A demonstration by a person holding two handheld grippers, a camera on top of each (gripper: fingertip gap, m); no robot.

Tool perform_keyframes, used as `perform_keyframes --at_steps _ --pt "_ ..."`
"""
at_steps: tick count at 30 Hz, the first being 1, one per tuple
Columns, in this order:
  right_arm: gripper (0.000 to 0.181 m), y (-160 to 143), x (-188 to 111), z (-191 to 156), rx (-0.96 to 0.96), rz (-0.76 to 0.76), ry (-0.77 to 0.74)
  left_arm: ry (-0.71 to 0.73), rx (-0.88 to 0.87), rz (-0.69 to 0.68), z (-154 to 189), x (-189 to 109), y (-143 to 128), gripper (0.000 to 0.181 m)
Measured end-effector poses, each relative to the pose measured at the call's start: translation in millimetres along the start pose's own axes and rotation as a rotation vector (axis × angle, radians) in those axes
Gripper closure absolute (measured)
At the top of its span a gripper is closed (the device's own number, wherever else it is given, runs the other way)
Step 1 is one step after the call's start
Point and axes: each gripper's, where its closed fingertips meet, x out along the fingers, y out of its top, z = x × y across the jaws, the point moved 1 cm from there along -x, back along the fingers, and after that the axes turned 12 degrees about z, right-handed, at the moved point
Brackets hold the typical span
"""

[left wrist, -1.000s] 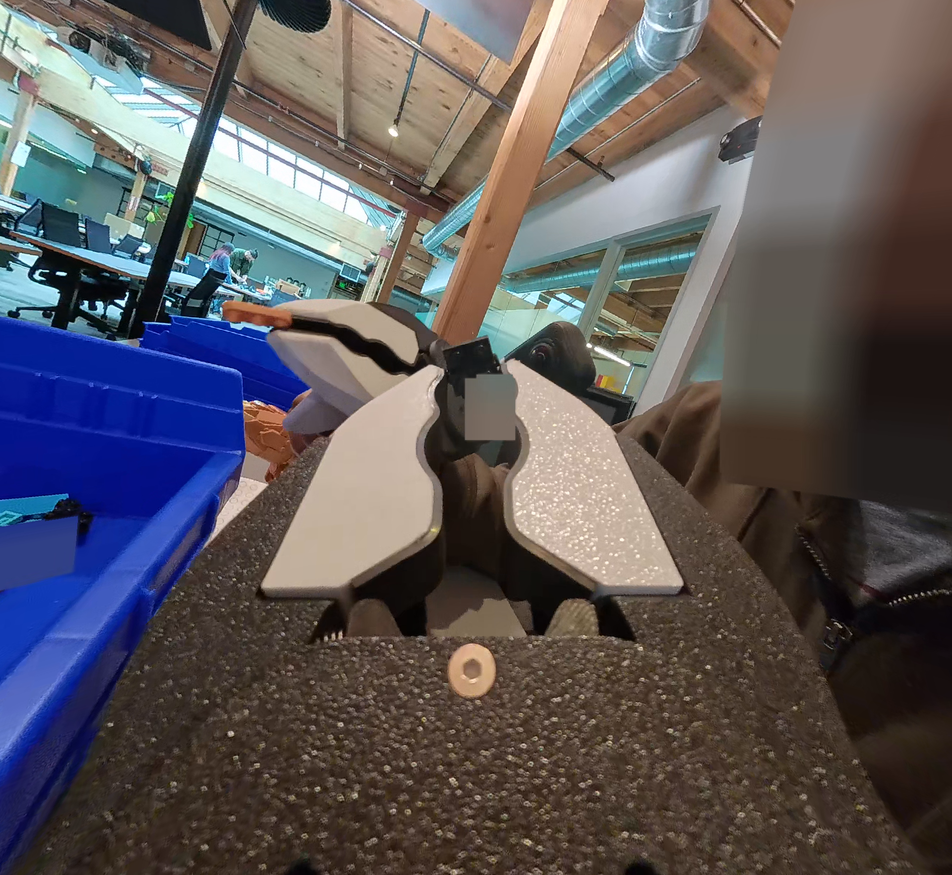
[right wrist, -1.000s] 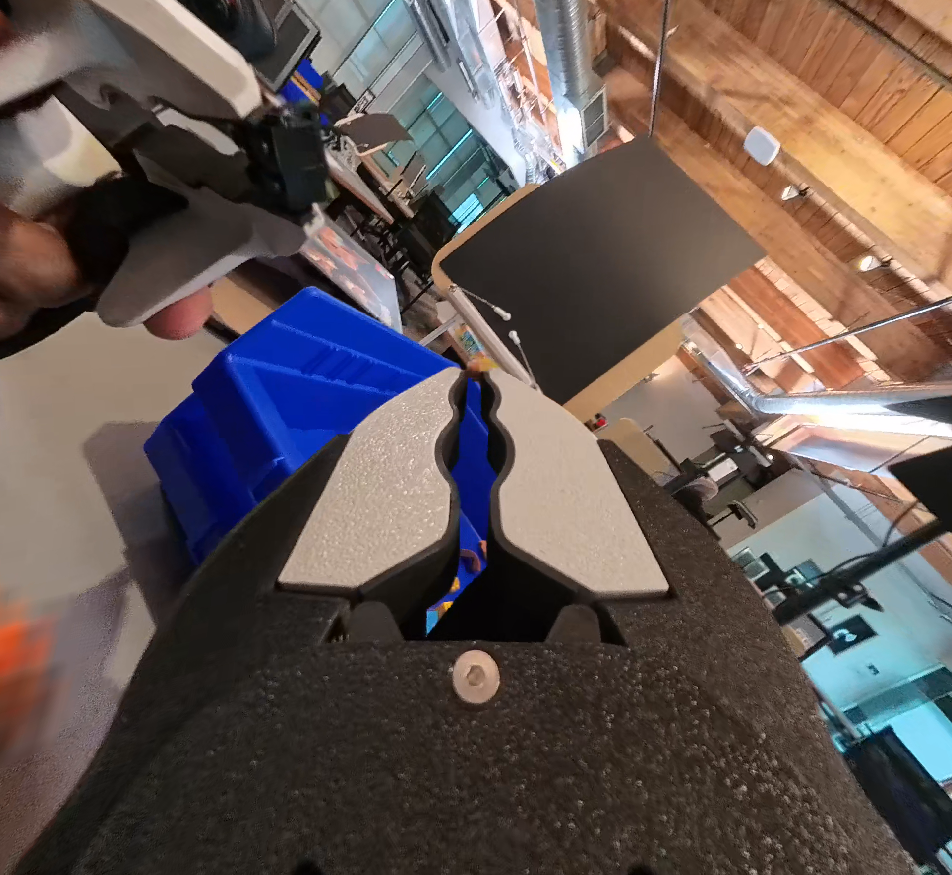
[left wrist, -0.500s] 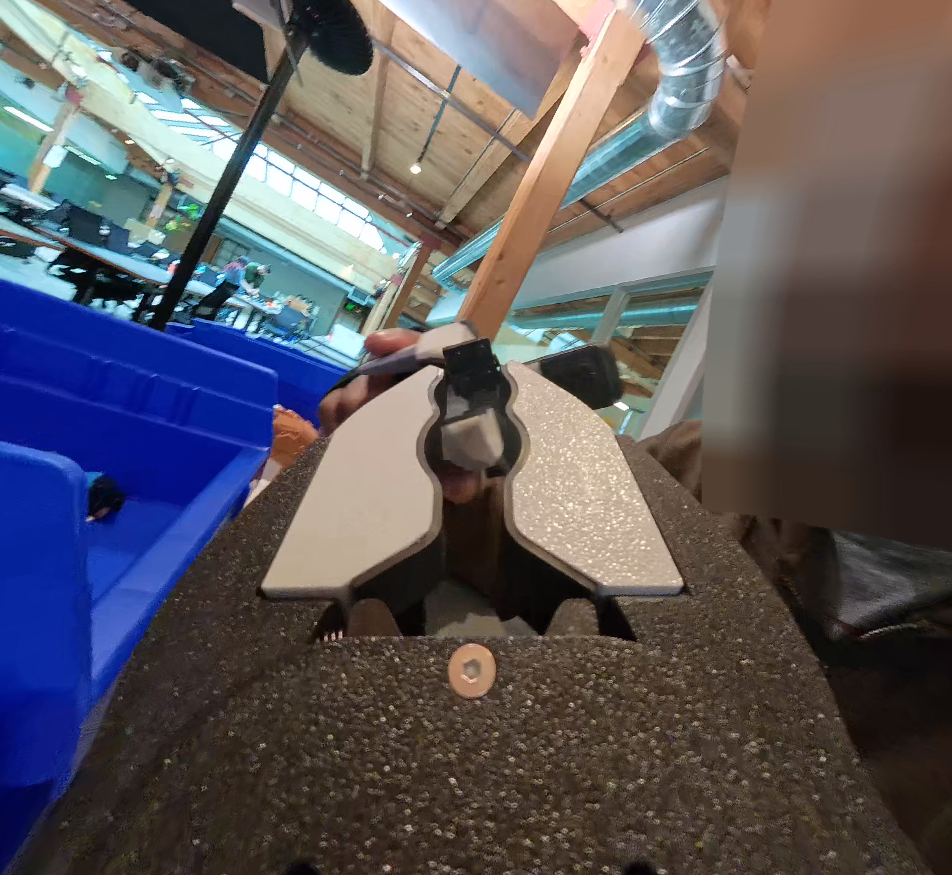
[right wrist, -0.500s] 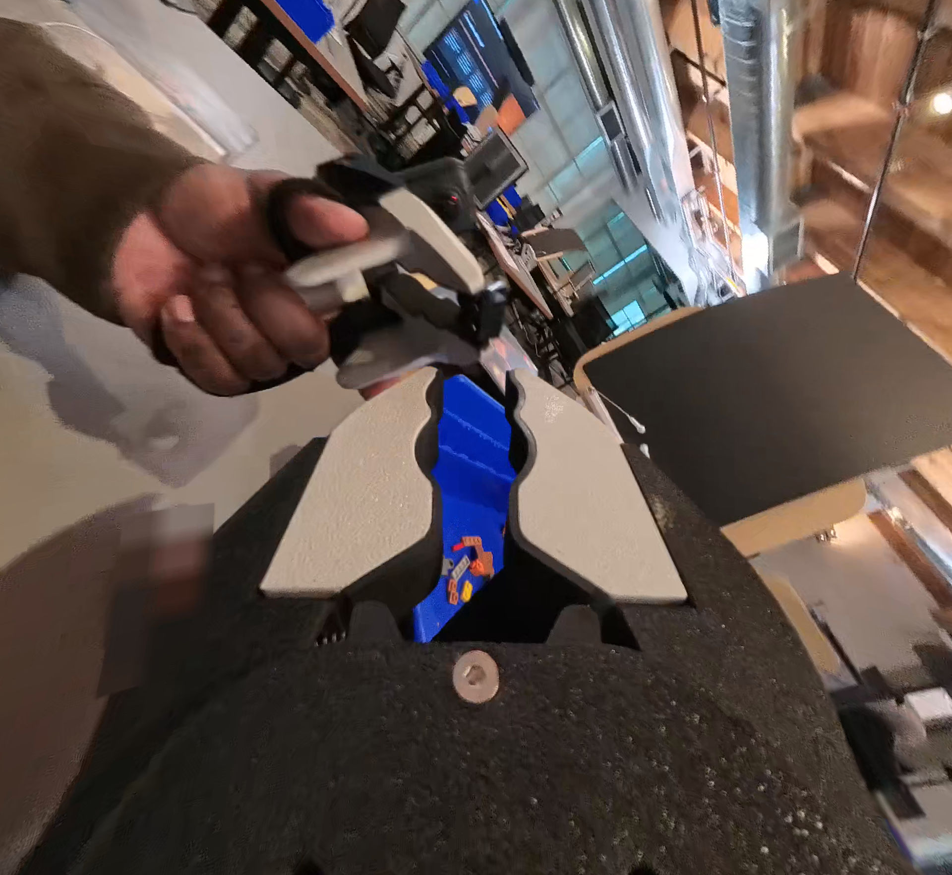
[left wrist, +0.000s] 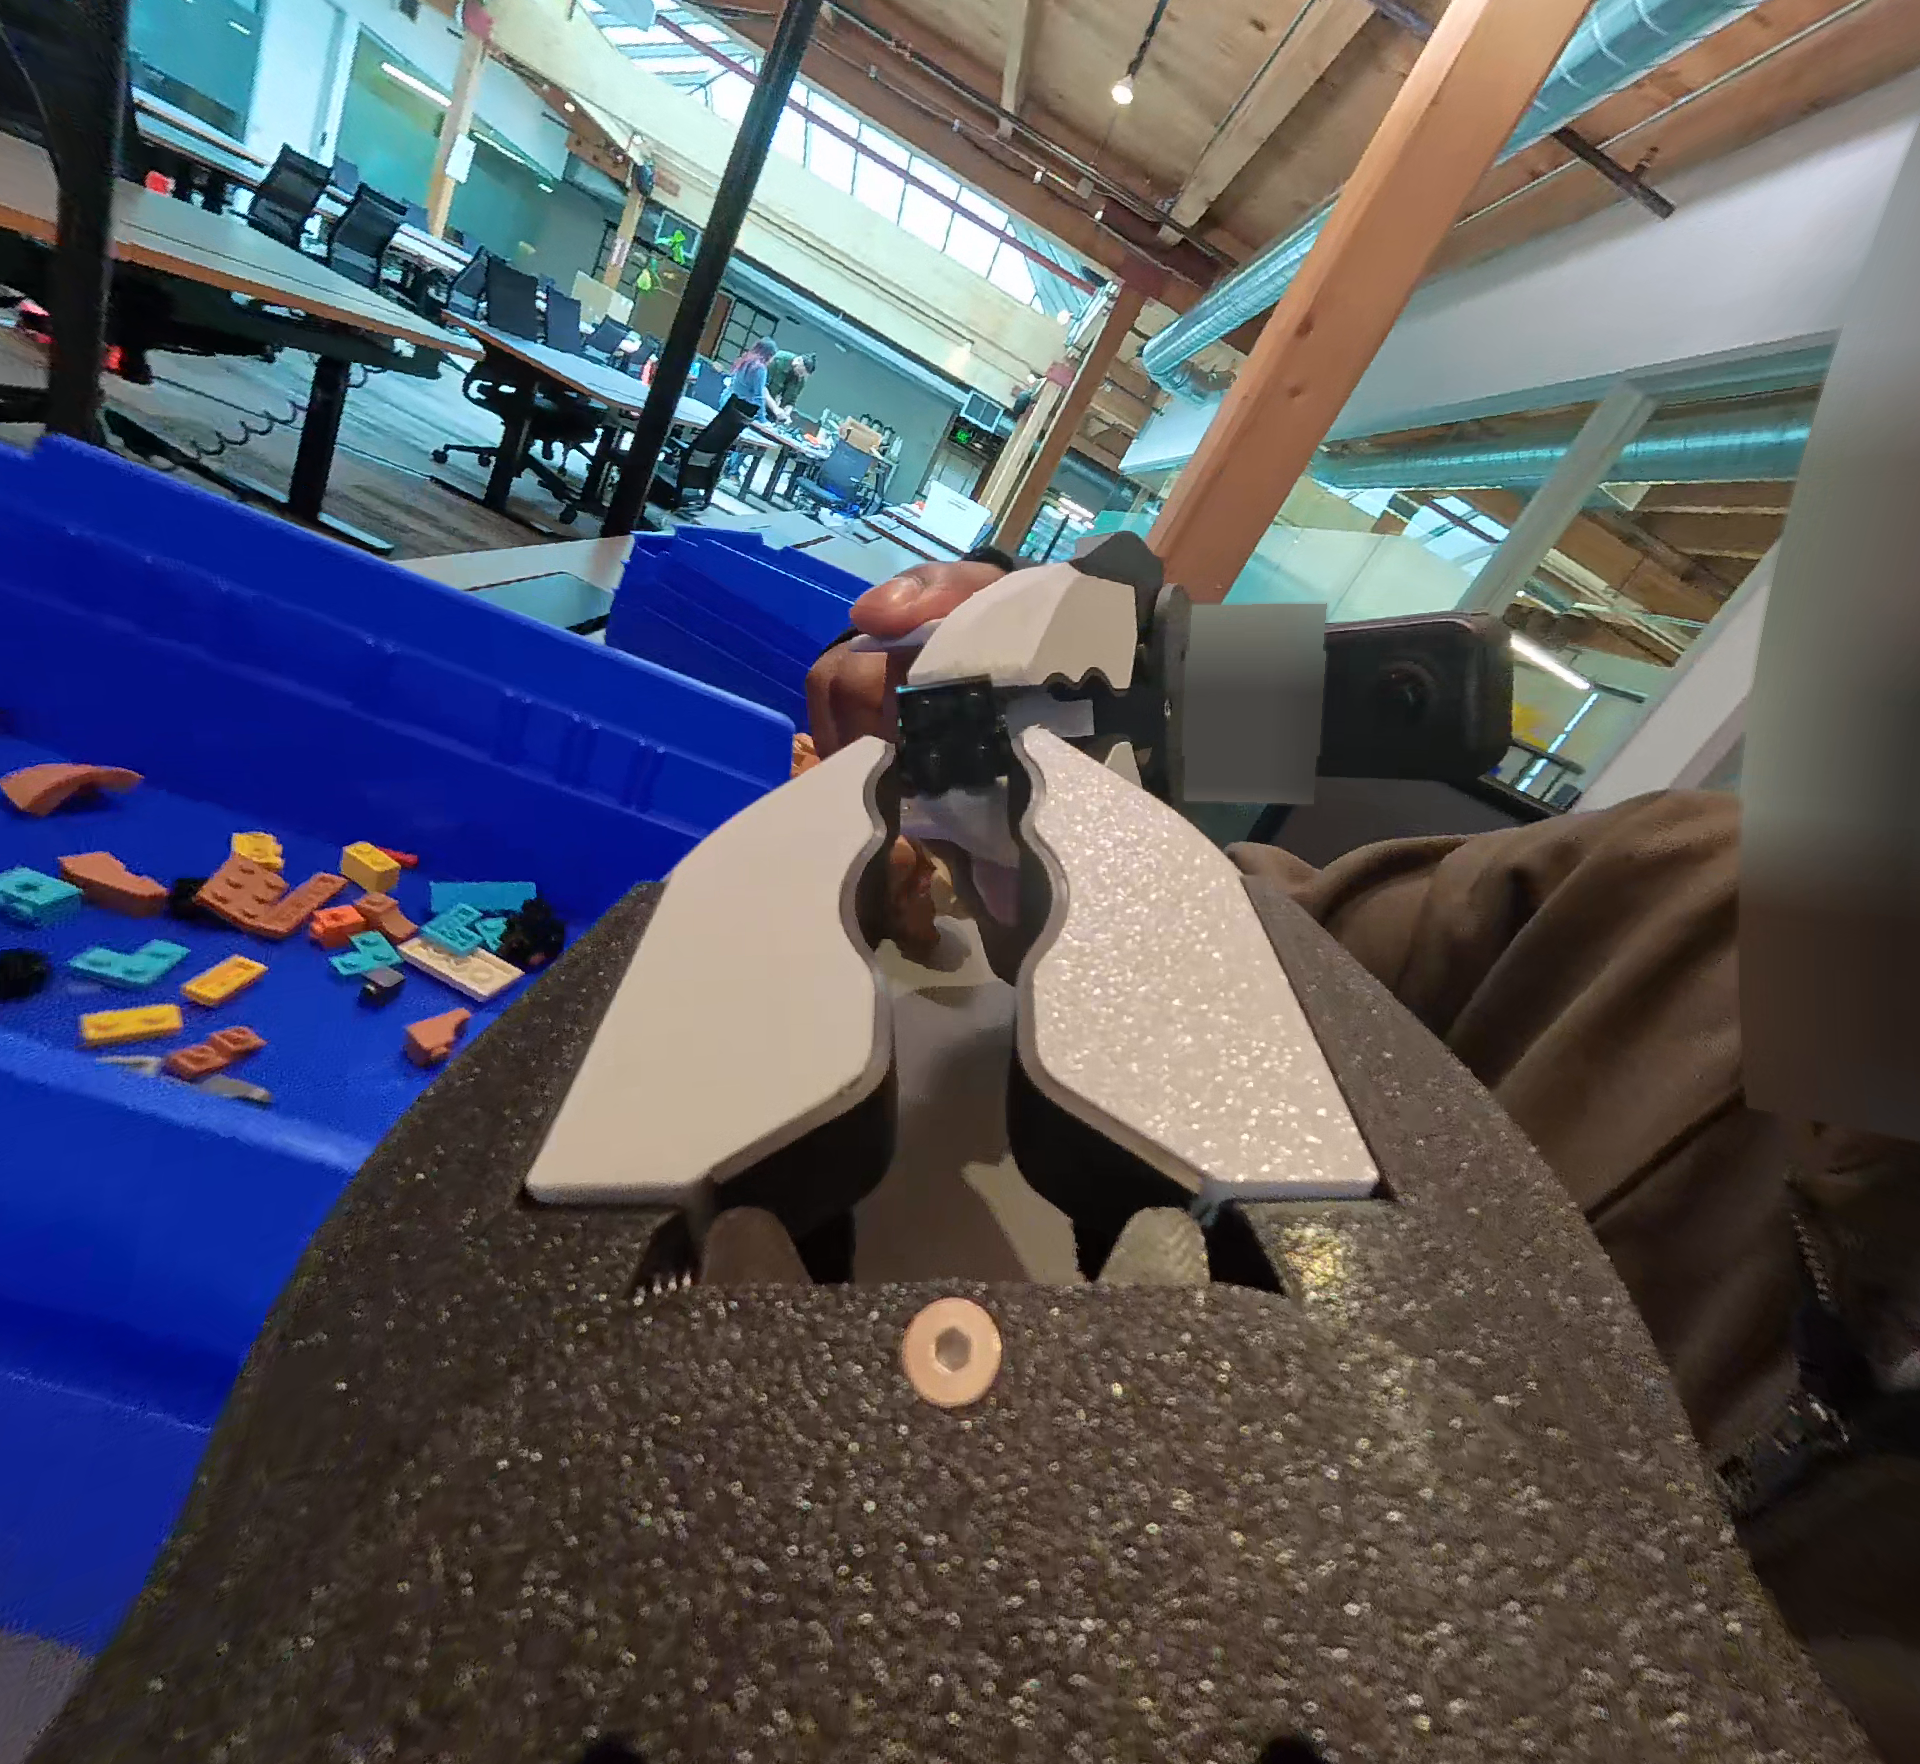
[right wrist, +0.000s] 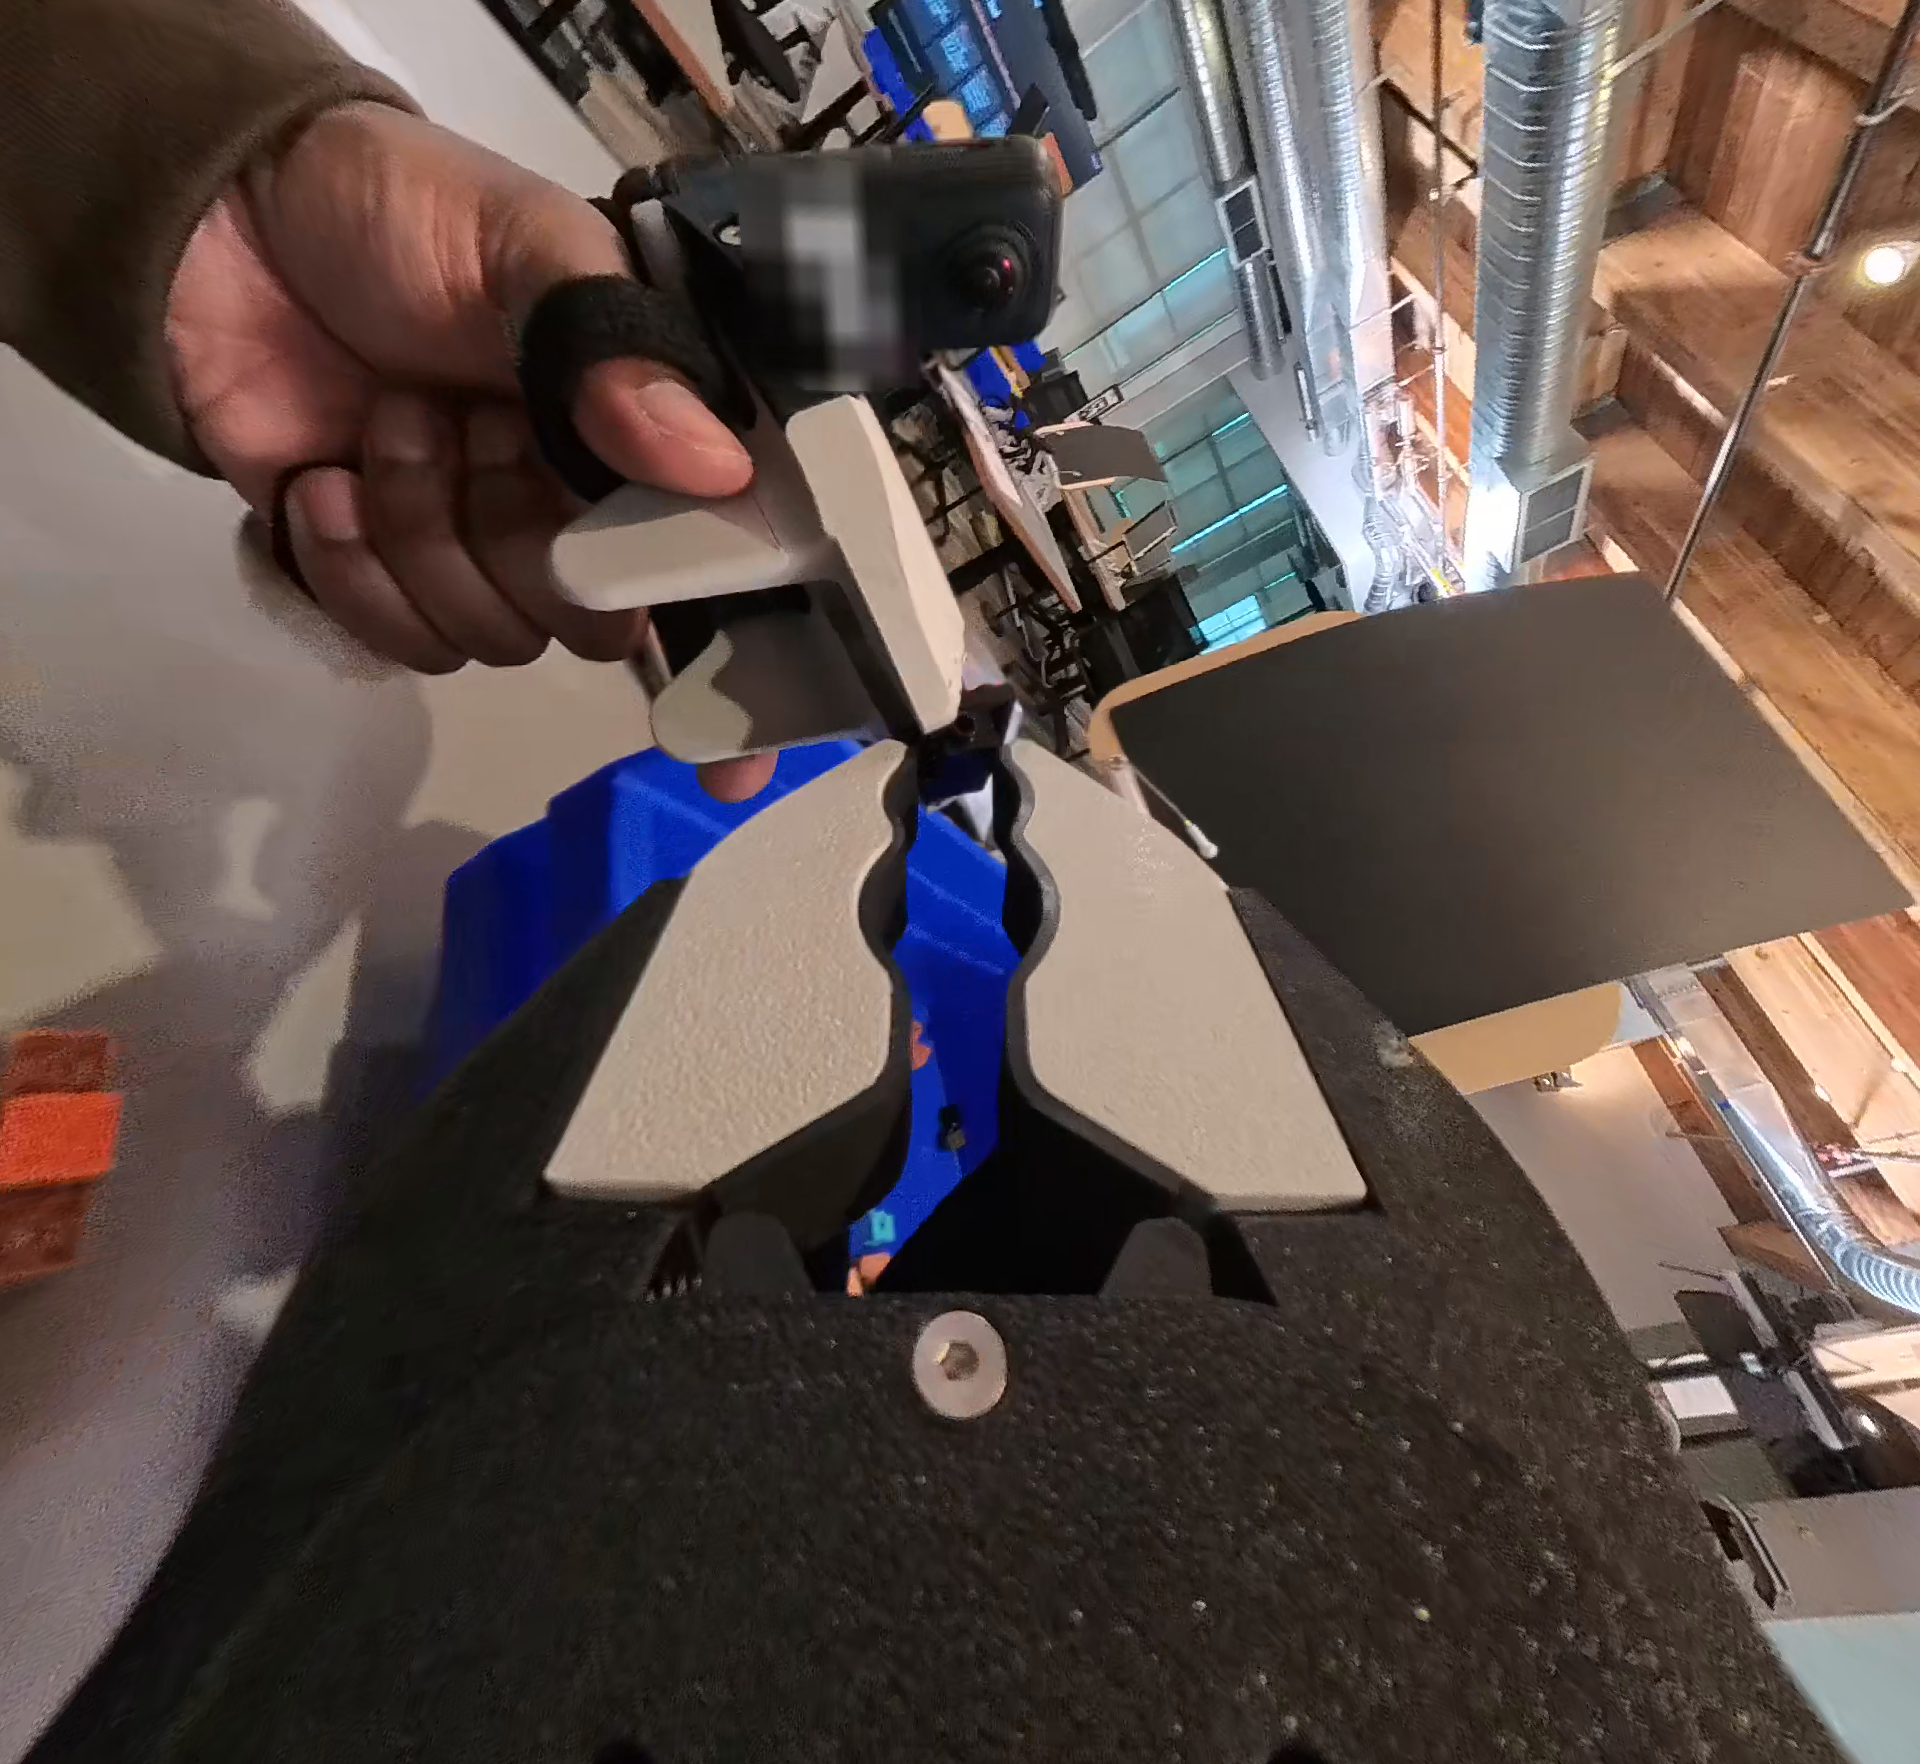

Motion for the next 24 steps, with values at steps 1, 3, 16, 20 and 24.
perform_keyframes --at_steps 1,3,16,20,24 --pt "0.168 -0.5 2.1 6.1 0.005 0.008 -0.017 0.008 0.011 -0.009 -1.4 1.9 5.6 0.162" --pt "0.168 -2.3 6.1 15.1 0.025 0.023 -0.048 0.018 0.034 -0.028 -4.9 4.4 13.9 0.162" --pt "0.168 -20.2 14.7 19.4 0.014 -0.01 -0.07 -0.018 -0.06 -0.04 -25.1 1.3 20.7 0.163" --pt "0.168 -24.4 16.1 16.0 -0.043 -0.045 -0.059 0.017 0.039 -0.087 -29.4 -1.8 17.4 0.165" --pt "0.168 -24.0 12.5 14.5 -0.052 -0.054 0.0 0.001 0.061 -0.112 -27.6 -4.2 18.0 0.165"
